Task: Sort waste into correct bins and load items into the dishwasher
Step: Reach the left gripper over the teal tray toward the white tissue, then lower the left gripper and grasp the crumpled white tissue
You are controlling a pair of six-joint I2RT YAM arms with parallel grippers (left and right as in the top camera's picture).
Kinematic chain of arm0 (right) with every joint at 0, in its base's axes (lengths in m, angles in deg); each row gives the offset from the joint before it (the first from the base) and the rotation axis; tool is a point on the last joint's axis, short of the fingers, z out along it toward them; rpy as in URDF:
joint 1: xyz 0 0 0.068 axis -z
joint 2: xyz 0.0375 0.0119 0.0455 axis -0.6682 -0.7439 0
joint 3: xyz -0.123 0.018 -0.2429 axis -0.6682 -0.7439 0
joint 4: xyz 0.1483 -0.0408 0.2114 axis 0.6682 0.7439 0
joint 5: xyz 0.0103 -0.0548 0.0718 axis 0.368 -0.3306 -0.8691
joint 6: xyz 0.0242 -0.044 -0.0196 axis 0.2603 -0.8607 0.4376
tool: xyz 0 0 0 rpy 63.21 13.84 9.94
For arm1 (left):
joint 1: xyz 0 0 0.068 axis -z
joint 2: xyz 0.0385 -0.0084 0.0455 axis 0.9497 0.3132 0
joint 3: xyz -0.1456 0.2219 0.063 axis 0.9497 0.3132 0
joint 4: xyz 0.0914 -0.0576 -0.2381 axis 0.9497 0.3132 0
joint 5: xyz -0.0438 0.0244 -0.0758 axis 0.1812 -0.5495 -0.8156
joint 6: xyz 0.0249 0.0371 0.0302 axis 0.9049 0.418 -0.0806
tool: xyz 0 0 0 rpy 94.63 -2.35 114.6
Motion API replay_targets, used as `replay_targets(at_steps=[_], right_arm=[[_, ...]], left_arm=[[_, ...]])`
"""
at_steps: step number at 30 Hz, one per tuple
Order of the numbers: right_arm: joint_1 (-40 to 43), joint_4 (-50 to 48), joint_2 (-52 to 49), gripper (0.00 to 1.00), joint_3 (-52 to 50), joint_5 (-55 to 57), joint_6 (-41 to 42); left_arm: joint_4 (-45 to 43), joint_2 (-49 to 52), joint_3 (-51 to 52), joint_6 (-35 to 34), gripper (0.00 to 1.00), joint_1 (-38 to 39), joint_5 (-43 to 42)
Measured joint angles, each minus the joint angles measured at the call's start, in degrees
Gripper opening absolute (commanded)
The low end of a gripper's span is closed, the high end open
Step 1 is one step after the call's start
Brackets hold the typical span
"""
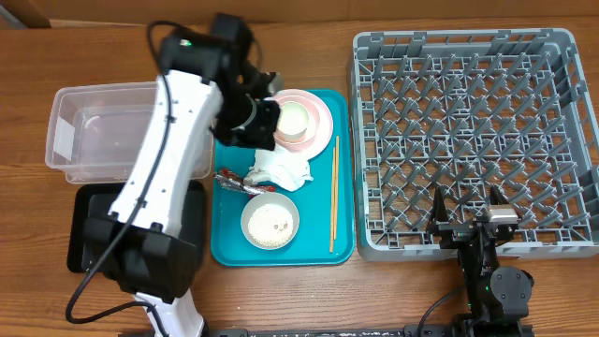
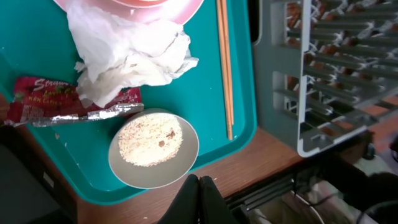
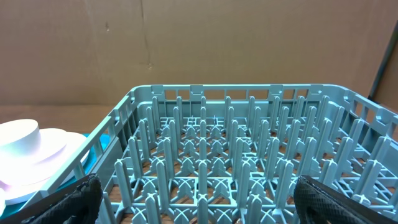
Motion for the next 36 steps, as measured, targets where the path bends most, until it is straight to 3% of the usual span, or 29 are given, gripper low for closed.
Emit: replay_targets(at_steps=[4, 6, 8, 10, 13, 21, 36], right_arm=[[0.00, -0.07, 0.00, 1.00, 0.00, -0.02, 0.00], [0.00, -0.04, 0.00, 1.00, 0.00, -0.02, -0.02], [0.00, -0.02, 0.00, 1.00, 0.00, 0.00, 0.00], [0.00, -0.02, 0.00, 1.00, 0.00, 0.00, 0.00], [0.00, -0.04, 0.00, 1.00, 0.00, 0.00, 0.00], [0.00, -0.02, 0.00, 1.00, 0.00, 0.00, 0.00], [0.00, -0.02, 0.00, 1.00, 0.00, 0.00, -0.02]], left_arm=[[-1.36, 0.00, 0.04, -5.05, 0.06, 5.33, 5.35], [-1.90, 0.00, 0.04, -7.32, 0.12, 7.78, 8.04], [-2.25, 0.00, 0.04, -9.68, 0.29, 9.99, 10.73], [-2.51, 0.00, 0.04, -12.44, 0.52, 11.54, 13.18], [-2.93, 0.00, 0.04, -15.96, 0.64, 12.83, 15.72], [-3.74, 2.05, 0.04, -20.00, 0.69, 12.92, 18.60], [-3.67, 17.62, 0.15, -20.90, 0.67, 12.92, 20.33]])
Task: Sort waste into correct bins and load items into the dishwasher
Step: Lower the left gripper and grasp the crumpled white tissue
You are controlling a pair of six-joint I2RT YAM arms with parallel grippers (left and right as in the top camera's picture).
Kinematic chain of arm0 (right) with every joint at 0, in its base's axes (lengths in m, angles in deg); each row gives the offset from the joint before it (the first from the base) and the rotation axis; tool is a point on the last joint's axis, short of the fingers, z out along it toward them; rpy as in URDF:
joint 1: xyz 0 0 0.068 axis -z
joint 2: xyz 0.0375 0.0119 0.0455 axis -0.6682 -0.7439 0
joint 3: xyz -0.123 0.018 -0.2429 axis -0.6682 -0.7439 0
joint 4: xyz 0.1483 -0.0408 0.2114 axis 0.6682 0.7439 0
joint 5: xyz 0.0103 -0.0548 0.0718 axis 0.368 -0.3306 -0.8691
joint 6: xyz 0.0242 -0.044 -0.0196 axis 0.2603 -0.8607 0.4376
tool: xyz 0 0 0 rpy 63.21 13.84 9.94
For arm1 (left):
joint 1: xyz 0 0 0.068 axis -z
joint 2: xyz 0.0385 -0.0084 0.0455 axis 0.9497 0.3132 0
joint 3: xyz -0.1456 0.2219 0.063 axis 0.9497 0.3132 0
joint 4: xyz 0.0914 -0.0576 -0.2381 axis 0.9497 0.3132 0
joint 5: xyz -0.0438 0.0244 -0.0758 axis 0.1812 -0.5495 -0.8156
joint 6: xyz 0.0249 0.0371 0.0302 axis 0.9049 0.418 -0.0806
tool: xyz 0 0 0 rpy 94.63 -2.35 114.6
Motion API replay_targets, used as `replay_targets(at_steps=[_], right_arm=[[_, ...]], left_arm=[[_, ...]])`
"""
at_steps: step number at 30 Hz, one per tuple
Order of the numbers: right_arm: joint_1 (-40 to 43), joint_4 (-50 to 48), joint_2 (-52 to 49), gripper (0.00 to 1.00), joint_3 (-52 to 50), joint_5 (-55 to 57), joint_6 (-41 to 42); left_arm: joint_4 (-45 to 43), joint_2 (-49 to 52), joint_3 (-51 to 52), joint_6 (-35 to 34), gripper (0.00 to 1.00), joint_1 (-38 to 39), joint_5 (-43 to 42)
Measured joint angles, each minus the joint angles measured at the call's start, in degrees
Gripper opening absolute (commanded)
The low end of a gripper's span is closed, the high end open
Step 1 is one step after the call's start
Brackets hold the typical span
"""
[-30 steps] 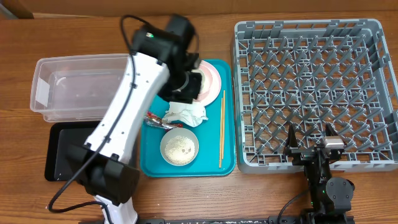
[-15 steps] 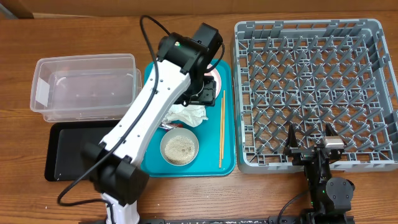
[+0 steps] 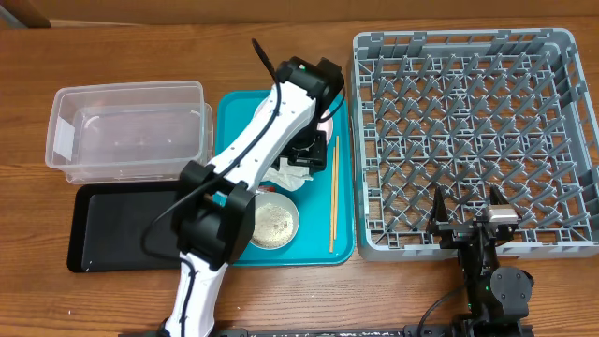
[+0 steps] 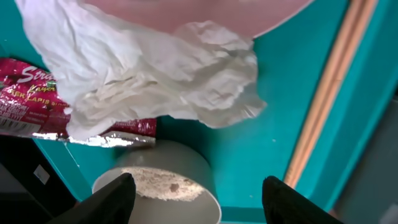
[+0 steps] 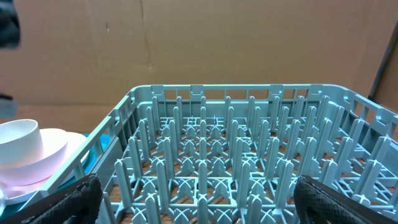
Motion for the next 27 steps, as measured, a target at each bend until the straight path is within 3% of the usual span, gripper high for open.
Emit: replay_targets(at_steps=[9, 27], right_arm=[[0.00, -0.02, 0.00, 1.00, 0.00, -0.02, 0.02], [0.00, -0.02, 0.00, 1.00, 0.00, -0.02, 0.00]], left_arm=[[0.17, 2.21, 0.00, -1.03, 0.66, 0.00, 3.52], [1.20, -1.01, 0.37, -11.08, 0.70, 5.90, 11.96]])
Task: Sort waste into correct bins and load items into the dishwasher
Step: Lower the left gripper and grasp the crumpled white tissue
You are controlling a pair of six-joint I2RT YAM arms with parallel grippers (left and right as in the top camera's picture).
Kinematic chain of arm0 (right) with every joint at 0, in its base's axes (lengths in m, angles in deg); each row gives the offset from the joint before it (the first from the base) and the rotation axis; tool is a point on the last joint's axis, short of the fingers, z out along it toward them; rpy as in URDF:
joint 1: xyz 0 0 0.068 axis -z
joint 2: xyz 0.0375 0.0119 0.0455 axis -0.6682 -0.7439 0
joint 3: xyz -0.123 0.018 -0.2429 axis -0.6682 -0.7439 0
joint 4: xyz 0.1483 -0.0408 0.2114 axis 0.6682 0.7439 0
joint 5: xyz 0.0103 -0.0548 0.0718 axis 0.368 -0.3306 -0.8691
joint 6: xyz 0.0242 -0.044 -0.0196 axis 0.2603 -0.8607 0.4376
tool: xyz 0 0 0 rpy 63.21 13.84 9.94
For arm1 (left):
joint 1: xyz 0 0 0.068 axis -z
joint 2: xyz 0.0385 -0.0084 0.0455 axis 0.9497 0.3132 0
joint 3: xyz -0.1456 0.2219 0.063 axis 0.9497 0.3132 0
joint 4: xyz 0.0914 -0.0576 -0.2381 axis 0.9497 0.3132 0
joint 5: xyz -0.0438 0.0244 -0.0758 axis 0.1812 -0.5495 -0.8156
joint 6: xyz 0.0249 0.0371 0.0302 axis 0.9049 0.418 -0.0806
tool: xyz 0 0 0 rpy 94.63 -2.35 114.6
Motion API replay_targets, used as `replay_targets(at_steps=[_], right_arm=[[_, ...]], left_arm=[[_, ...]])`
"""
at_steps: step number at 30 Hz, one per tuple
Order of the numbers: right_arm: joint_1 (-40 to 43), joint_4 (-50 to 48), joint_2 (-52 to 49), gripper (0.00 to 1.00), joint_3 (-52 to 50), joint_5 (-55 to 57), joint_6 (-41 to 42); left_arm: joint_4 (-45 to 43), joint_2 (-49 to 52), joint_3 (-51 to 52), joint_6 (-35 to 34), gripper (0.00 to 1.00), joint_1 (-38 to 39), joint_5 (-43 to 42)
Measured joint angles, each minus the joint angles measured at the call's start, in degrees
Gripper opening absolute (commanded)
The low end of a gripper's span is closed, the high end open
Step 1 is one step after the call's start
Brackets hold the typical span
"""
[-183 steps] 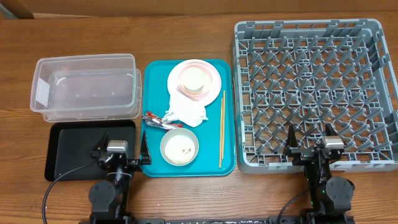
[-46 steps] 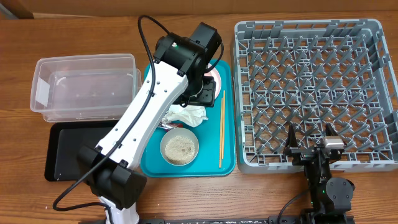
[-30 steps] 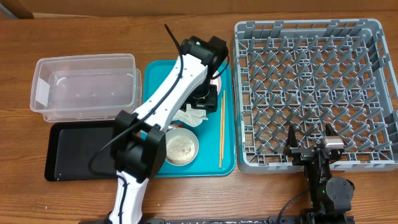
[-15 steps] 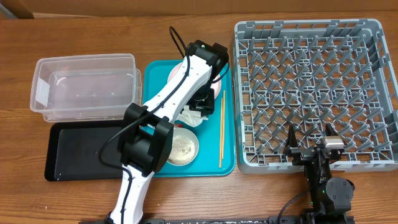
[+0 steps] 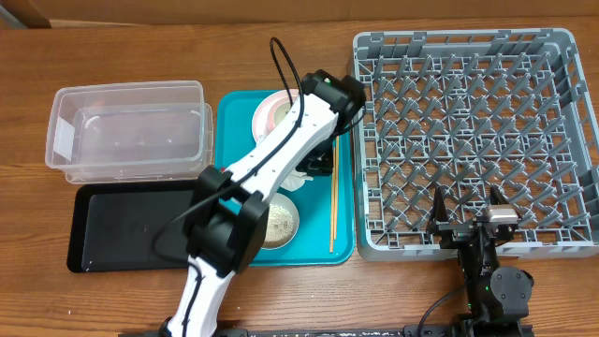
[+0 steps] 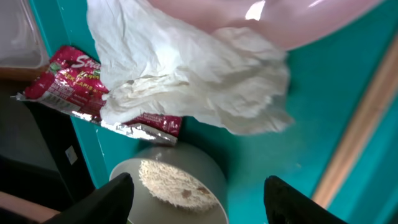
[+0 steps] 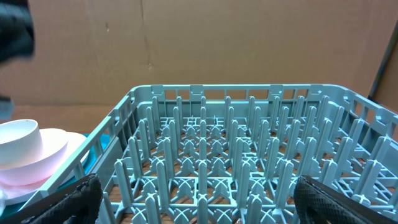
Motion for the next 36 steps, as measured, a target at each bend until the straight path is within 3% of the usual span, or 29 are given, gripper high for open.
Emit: replay_targets(at_steps=[11, 19, 27, 32, 36], right_arm=[[0.00, 0.00, 0.00, 1.00, 0.00, 0.02, 0.00], [0.00, 0.00, 0.00, 1.00, 0.00, 0.02, 0.02], [0.00, 0.00, 0.00, 1.00, 0.00, 0.00, 0.00], [0.00, 0.00, 0.00, 1.00, 0.00, 0.02, 0.02], [0.00, 0.02, 0.00, 1.00, 0.00, 0.02, 0.00]], left_arm=[[-4.50, -16.79, 4.66, -1.44, 0.75, 0.66, -1.75], [-16.96, -16.15, 20.24, -2.45, 0.76, -1.20, -3.32], [-27.10, -16.09, 27.30, -2.56, 0.77, -8.24, -5.16], [-29.86, -16.09, 31.54, -2.51, 0.77, -8.81, -5.95], [-32.63, -16.09, 35.15, -2.45, 0.84, -8.81, -6.49]])
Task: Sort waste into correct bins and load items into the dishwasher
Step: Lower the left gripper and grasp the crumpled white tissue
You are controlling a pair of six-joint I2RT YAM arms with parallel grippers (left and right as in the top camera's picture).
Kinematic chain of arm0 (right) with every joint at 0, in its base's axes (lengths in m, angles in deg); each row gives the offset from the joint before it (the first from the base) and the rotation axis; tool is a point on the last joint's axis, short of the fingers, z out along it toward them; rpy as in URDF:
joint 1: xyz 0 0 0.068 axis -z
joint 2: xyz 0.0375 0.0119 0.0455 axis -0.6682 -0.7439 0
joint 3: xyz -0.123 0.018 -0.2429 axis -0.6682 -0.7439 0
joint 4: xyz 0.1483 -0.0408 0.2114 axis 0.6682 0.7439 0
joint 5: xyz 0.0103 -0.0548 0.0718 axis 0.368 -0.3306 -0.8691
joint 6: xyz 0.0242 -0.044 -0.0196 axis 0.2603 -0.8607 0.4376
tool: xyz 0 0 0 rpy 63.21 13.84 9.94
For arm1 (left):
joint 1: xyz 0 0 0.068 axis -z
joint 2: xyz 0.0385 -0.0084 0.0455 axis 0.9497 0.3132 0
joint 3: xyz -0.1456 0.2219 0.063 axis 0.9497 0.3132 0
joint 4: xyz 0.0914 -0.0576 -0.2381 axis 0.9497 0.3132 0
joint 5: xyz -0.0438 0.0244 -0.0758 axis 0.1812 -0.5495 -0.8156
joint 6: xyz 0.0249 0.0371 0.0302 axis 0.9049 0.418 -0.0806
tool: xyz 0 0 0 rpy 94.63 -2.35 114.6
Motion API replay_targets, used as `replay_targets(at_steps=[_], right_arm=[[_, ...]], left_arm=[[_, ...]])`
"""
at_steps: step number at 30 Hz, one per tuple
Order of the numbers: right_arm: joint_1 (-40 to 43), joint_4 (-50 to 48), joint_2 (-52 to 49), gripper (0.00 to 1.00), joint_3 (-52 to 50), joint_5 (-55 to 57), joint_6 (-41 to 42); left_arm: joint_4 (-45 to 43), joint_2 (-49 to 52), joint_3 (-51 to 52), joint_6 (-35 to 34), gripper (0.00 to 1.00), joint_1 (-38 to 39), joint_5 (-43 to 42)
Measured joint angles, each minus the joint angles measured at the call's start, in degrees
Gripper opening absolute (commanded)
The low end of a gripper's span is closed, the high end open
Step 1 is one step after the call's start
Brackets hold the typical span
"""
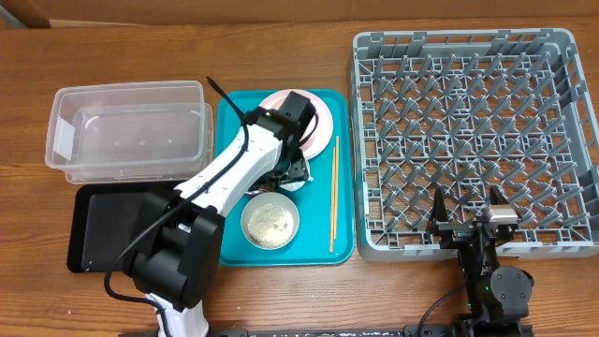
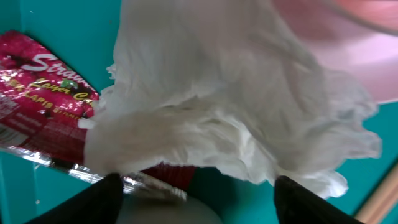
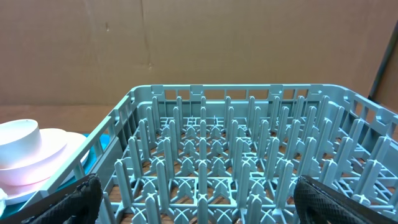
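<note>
A crumpled white napkin (image 2: 230,106) fills the left wrist view, lying over a red snack wrapper (image 2: 43,124) on the teal tray (image 2: 56,25). My left gripper (image 2: 199,205) is open just above the napkin, one finger (image 2: 93,202) on each side. In the overhead view the left gripper (image 1: 285,168) hangs over the tray's middle, below the pink plate (image 1: 323,117). A bowl of rice (image 1: 270,222) and chopsticks (image 1: 333,192) lie on the tray. A white cup (image 3: 18,134) stands on the plate. My right gripper (image 1: 465,223) rests open at the grey dish rack's (image 1: 468,131) near edge.
A clear plastic container (image 1: 126,131) stands left of the tray, with a black tray (image 1: 103,234) in front of it. The rack's pegs (image 3: 249,149) fill the right wrist view. A cardboard wall stands behind the table.
My left gripper has moved from the tray's right side near the rack to just above the napkin, which now looms much larger in the wrist view. It stays open. The right arm has not moved.
My left gripper was shut, high over the tray near the plate. Then it was open, lower, by the napkin and bowl. Later it hung near the tray's right side, and now it is open close above the napkin. The right arm stayed still.
</note>
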Motion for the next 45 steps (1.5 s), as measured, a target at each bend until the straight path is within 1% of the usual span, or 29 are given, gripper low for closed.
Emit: replay_targets(at_steps=[3, 6, 8, 12, 14, 18, 20, 22, 25, 28, 32, 37, 45], right_arm=[[0.00, -0.02, 0.00, 1.00, 0.00, 0.00, 0.00], [0.00, 0.00, 0.00, 1.00, 0.00, 0.02, 0.02], [0.00, -0.04, 0.00, 1.00, 0.00, 0.00, 0.02], [0.00, -0.02, 0.00, 1.00, 0.00, -0.02, 0.02], [0.00, -0.02, 0.00, 1.00, 0.00, 0.00, 0.02], [0.00, 0.00, 0.00, 1.00, 0.00, 0.00, 0.02], [0.00, -0.02, 0.00, 1.00, 0.00, -0.02, -0.02], [0.00, 0.02, 0.00, 1.00, 0.00, 0.00, 0.02], [0.00, 0.00, 0.00, 1.00, 0.00, 0.00, 0.00], [0.00, -0.02, 0.00, 1.00, 0.00, 0.00, 0.00], [0.00, 0.00, 0.00, 1.00, 0.00, 0.00, 0.00], [0.00, -0.02, 0.00, 1.00, 0.00, 0.00, 0.02], [0.00, -0.02, 0.00, 1.00, 0.00, 0.00, 0.02]], left_arm=[[-3.39, 0.00, 3.30, 0.09, 0.88, 0.00, -0.15], [-5.55, 0.00, 5.29, 0.09, 0.87, 0.00, -0.33], [-6.08, 0.00, 6.01, 0.11, 0.84, 0.00, -0.31], [-6.95, 0.00, 6.16, 0.55, 0.76, 0.00, -0.33], [-7.02, 0.00, 6.16, 0.57, 0.73, 0.00, -0.35], [-7.23, 0.00, 6.16, 0.57, 0.72, 0.00, -0.35], [-7.26, 0.00, 6.16, 0.57, 0.73, 0.00, -0.35], [-7.26, 0.00, 6.16, 0.68, 0.77, 0.00, -0.33], [-7.10, 0.00, 6.14, 1.77, 0.77, 0.00, -0.35], [-4.94, 0.00, 5.29, 3.17, 0.78, 0.00, -0.31], [-1.62, 0.00, 0.98, 4.92, 0.80, 0.00, -0.28], [-0.35, -1.14, -4.24, 6.03, 0.83, 0.00, -0.24], [-1.22, -1.84, -3.26, 6.16, 0.85, 0.00, -0.26]])
